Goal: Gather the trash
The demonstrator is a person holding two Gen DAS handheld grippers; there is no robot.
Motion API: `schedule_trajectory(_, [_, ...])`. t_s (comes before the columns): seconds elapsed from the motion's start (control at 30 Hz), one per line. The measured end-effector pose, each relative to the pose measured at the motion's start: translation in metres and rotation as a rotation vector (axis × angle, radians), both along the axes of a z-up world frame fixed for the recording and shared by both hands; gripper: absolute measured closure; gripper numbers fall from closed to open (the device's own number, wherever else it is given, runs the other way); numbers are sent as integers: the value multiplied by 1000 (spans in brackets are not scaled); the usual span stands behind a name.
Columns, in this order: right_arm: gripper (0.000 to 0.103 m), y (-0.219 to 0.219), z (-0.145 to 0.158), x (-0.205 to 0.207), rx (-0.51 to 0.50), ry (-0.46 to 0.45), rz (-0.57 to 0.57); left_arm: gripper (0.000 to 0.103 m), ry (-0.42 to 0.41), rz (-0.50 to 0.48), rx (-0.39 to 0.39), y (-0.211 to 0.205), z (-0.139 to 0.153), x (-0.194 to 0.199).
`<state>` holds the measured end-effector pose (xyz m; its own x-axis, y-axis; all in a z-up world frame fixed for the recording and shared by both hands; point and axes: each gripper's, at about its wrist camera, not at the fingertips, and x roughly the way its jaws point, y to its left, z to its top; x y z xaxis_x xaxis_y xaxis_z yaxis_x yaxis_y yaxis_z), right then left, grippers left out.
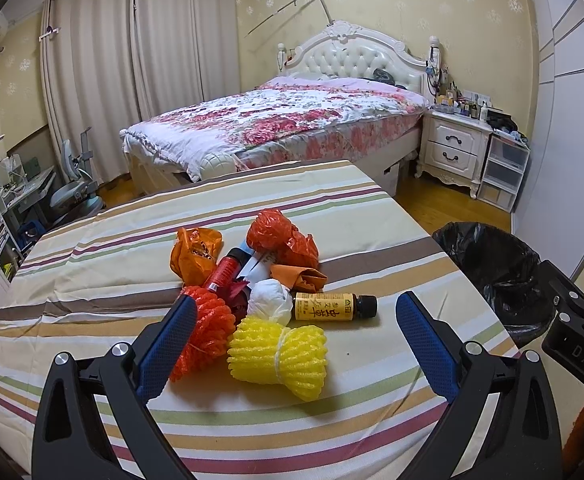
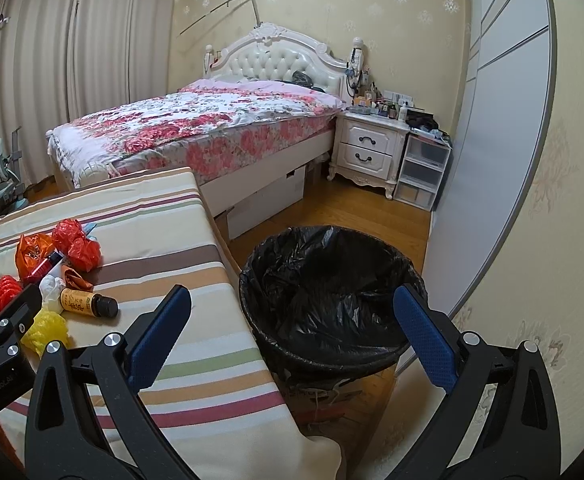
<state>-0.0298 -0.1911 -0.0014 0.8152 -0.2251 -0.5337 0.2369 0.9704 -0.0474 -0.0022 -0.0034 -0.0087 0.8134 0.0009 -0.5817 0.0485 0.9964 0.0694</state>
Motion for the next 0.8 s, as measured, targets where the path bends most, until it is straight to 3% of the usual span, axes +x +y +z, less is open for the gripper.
schedule_trajectory(0.37, [4,-1,0,0,0,3,0,6,4,0,1,-1,-1,0])
schedule_trajectory(0.8, [4,-1,-1,1,1,5,0,6,10,-7,2,-5,-25,-3])
